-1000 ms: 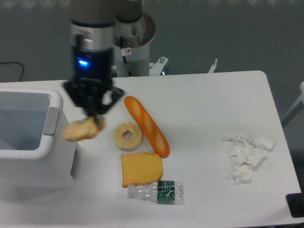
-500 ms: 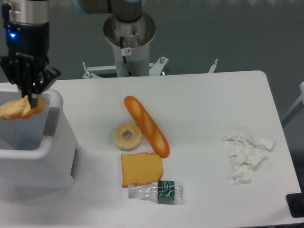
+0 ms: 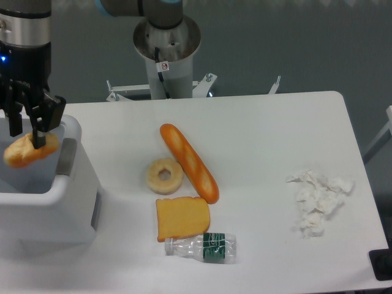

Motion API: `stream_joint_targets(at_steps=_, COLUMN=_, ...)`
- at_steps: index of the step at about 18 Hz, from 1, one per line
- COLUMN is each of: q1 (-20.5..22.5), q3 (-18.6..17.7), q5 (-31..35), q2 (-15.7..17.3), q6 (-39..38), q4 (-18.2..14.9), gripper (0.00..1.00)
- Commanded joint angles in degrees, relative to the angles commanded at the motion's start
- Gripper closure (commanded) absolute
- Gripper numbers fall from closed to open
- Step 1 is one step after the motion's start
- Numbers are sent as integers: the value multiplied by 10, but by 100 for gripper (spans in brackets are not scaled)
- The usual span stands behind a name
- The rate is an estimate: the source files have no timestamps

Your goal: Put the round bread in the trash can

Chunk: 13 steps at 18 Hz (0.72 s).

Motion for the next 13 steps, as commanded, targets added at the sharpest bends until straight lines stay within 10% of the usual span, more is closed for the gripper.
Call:
stream_joint_targets(at_steps=7, q1=4, q3=-6, q5=67, q2=-3, q6=3, q4=-2, gripper=0)
stream_joint_targets(at_steps=13, q1=128, q3=-46, q5=111, q2=-6, q6=59, q4=-2, gripper=0)
